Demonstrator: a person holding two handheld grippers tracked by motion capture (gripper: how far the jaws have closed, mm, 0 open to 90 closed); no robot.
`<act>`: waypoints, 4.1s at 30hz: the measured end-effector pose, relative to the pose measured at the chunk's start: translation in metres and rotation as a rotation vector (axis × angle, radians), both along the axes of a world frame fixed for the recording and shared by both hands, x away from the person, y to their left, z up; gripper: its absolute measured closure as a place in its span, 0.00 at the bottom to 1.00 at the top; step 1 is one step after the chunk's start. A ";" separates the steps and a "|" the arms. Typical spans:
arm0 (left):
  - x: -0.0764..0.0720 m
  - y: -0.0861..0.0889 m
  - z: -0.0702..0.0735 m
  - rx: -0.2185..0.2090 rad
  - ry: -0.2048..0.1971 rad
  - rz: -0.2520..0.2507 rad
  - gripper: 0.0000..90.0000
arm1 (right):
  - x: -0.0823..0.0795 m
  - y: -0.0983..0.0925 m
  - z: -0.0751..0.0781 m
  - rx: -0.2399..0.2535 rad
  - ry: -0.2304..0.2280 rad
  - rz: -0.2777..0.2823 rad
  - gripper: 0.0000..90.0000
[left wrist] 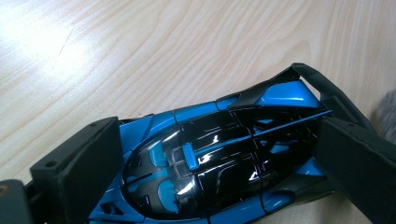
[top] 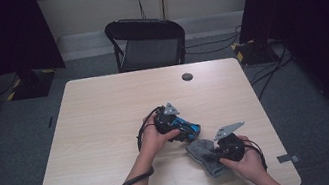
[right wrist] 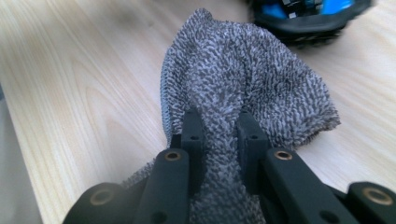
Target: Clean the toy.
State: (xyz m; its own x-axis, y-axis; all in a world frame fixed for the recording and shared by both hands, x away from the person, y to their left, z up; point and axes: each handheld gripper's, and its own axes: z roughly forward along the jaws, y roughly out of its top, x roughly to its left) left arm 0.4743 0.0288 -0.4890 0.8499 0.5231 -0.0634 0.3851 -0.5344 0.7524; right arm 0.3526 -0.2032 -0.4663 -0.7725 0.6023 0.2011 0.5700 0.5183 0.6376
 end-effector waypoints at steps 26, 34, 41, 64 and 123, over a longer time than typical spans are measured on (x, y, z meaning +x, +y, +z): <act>-0.001 0.001 0.000 -0.003 -0.004 -0.001 0.01 | 0.044 -0.063 0.009 0.037 -0.083 -0.300 0.84; -0.001 0.001 -0.001 -0.003 -0.003 -0.002 0.01 | 0.055 -0.060 0.006 0.016 -0.075 -0.321 0.84; -0.001 0.001 -0.001 -0.009 -0.007 -0.002 0.01 | 0.062 -0.055 0.001 -0.001 -0.069 -0.336 0.84; -0.002 0.002 -0.002 -0.021 -0.014 0.001 0.01 | 0.057 -0.020 -0.016 -0.060 -0.058 -0.236 0.84; -0.002 0.003 -0.003 -0.027 -0.022 0.002 0.01 | 0.016 0.009 -0.013 -0.021 -0.004 -0.058 0.84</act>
State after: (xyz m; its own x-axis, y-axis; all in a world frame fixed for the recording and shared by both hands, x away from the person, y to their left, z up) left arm 0.4724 0.0318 -0.4921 0.8504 0.5228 -0.0592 0.3693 -0.5129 0.7750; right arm 0.3688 -0.1943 -0.4797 -0.7370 0.6500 0.1852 0.5971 0.4979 0.6290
